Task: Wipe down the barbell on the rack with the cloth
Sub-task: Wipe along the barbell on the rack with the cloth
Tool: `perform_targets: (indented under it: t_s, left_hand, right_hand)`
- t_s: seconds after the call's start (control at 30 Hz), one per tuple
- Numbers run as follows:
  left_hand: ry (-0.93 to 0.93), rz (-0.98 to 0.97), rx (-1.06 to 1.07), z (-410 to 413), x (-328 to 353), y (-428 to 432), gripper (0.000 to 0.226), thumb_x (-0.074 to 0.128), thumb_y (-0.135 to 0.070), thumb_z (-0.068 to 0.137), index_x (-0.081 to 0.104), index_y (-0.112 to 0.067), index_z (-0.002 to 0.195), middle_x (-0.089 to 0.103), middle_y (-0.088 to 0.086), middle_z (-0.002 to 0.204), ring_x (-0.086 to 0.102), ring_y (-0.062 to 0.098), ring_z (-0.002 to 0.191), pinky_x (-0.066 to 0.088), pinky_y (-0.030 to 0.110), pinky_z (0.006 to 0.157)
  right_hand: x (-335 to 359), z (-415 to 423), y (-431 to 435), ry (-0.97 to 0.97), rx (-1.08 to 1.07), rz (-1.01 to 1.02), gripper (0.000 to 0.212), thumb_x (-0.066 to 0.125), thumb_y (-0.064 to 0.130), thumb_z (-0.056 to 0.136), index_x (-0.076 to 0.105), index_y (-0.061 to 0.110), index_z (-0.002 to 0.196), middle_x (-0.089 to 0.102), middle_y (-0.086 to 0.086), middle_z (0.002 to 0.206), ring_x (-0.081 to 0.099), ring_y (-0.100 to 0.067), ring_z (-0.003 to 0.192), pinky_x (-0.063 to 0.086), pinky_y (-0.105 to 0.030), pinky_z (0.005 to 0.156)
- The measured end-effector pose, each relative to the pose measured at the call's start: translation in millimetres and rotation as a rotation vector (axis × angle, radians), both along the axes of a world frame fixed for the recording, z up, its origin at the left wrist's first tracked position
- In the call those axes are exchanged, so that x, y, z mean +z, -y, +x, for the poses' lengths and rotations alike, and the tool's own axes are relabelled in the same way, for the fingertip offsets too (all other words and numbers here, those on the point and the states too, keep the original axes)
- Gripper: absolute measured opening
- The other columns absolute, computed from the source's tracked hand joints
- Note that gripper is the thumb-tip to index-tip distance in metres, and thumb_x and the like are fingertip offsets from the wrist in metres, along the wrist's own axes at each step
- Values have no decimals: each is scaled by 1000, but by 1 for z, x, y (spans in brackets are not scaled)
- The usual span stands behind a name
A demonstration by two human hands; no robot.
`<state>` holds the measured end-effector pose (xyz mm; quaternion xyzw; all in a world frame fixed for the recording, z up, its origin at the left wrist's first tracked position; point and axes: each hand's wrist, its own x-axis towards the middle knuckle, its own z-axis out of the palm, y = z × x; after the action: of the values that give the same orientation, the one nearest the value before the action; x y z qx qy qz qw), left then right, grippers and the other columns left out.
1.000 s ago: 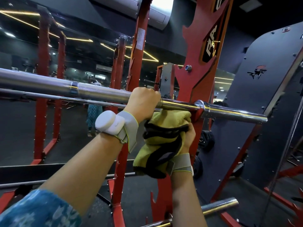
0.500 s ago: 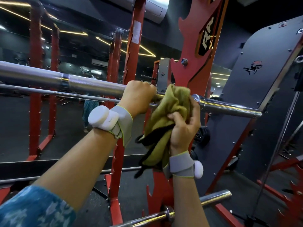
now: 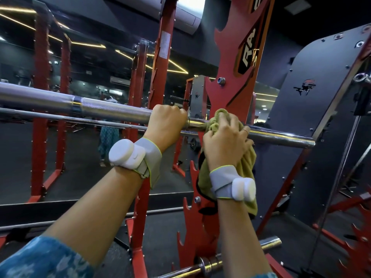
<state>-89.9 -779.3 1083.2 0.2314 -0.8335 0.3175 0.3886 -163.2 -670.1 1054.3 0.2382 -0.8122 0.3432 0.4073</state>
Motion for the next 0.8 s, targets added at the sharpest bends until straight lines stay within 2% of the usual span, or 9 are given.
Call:
perform_targets:
  t_s: [0.07, 0.2, 0.3, 0.4, 0.47, 0.63, 0.8]
  left_hand:
    - [-3, 2, 4, -1, 0, 0, 22, 48, -8, 89, 57, -13, 109, 64, 4, 104, 63, 26, 96, 30, 30, 63]
    - [-9, 3, 10, 0, -1, -1, 20, 50, -11, 89, 56, -14, 108, 64, 2, 105, 63, 26, 97, 31, 30, 65]
    - [-13, 12, 10, 0, -1, -2, 22, 50, -10, 88, 57, -13, 109, 64, 3, 103, 62, 27, 95, 30, 30, 64]
    - [-9, 18, 10, 2, 0, -3, 22, 48, -10, 90, 57, -11, 109, 65, 5, 103, 62, 28, 94, 30, 31, 65]
    - [-9, 22, 10, 1, -1, -4, 22, 46, -9, 90, 57, -11, 109, 65, 6, 103, 62, 28, 95, 29, 32, 65]
    - [-30, 7, 33, 0, -1, -6, 20, 47, -9, 90, 58, -13, 106, 65, 4, 101, 62, 26, 94, 29, 31, 65]
    - [-41, 50, 36, 1, -2, -9, 17, 54, -13, 88, 57, -13, 104, 64, 5, 100, 61, 26, 92, 29, 31, 67]
  right_hand:
    - [-1, 11, 9, -77, 57, 18, 52, 52, 24, 82, 49, 26, 134, 43, 2, 142, 37, -38, 123, 33, -50, 96]
    - [-8, 18, 17, -334, 116, 8, 51, 56, 25, 69, 63, 23, 120, 59, -1, 126, 51, -42, 103, 41, -49, 81]
    - [-1, 3, 5, -136, 84, 37, 50, 54, 22, 80, 54, 29, 130, 49, 7, 136, 42, -36, 116, 34, -45, 91]
    - [7, -9, -6, 36, 14, -17, 50, 51, 22, 84, 47, 29, 133, 43, 5, 139, 35, -36, 125, 32, -48, 98]
    - [3, -2, -4, 39, 27, 14, 51, 51, 23, 85, 44, 27, 136, 39, 2, 141, 33, -37, 126, 32, -50, 100]
    - [-14, 12, 4, -94, 84, 81, 55, 54, 27, 86, 42, 28, 139, 34, 5, 146, 31, -37, 128, 33, -52, 99]
    - [8, 4, 7, -1, 61, -4, 51, 51, 21, 83, 47, 29, 134, 41, 6, 139, 32, -34, 127, 31, -51, 99]
